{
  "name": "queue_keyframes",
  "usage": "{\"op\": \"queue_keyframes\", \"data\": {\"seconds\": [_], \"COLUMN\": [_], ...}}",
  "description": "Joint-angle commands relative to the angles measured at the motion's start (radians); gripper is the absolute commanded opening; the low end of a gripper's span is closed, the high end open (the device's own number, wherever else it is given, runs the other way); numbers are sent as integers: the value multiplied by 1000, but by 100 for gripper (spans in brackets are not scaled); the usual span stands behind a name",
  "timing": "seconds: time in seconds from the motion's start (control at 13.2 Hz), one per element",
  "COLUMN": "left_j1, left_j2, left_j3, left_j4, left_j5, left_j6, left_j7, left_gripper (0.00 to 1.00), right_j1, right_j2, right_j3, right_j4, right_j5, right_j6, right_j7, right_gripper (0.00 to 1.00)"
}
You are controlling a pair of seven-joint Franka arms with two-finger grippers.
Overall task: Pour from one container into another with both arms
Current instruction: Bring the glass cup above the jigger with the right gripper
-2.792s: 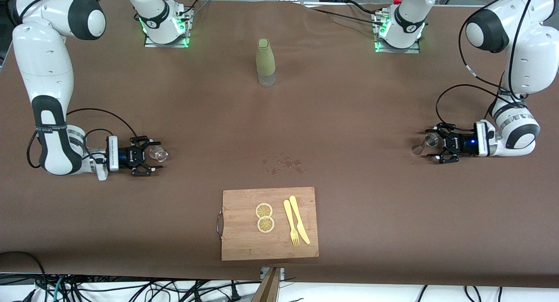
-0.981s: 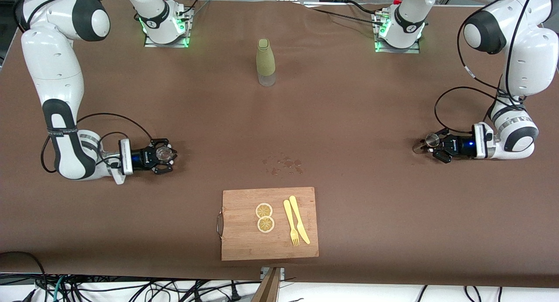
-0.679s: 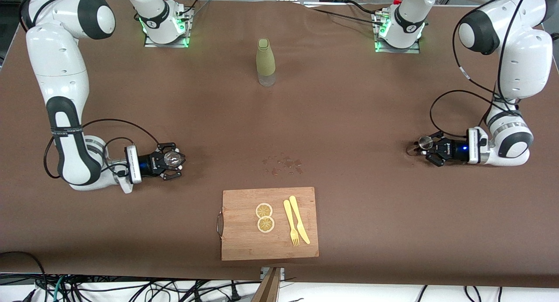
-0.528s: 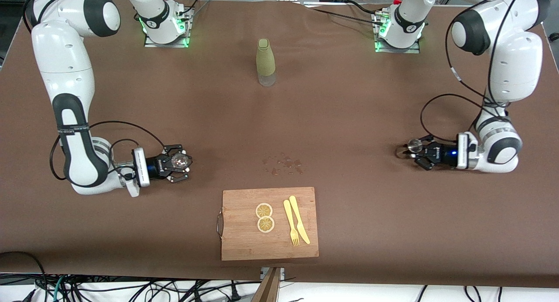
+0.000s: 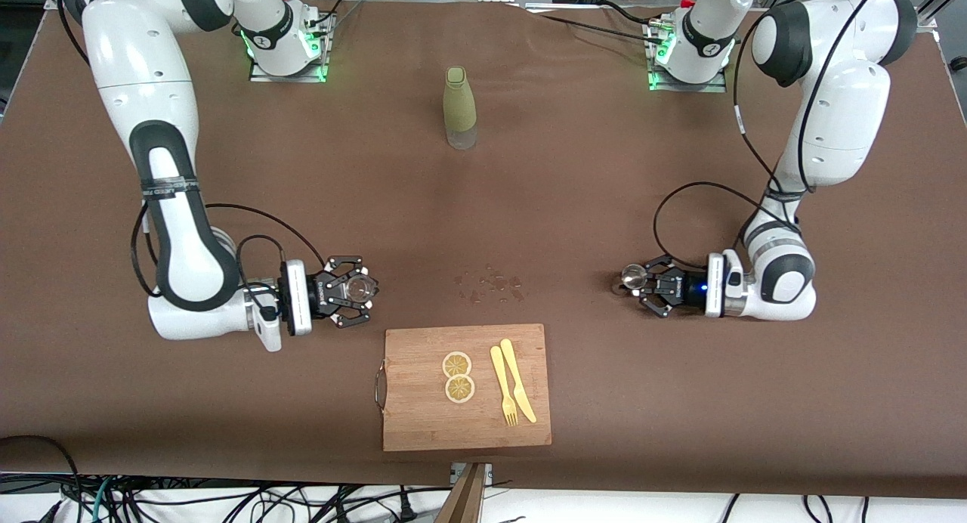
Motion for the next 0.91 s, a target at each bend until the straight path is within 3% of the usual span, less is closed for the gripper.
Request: {"op": "queue_keyframes", "data": {"seconds": [0.0, 0.23, 0.45, 0.83], "left_j1": [-14, -45, -95, -186], "left_j2": [-55, -49, -42, -25], "left_j3": [-77, -189, -249, -268], "left_j4": [-32, -38, -40, -41], "left_j5": [-46, -110, -156, -239], "left_j6": [122, 254, 311, 365], "left_j7": [5, 3, 0, 19], "left_gripper": [0, 0, 0, 0], "right_j1": [26, 80, 115, 221], "right_j2": [-28, -29, -51, -83], "right_j3": [26, 42, 97, 100], "right_j4": [-22, -21, -27, -33], "right_j5": [69, 83, 81, 65], "right_j6": [101, 238, 379, 549], "right_j7": [33, 64, 125, 269], "right_gripper": [0, 0, 0, 0]}}
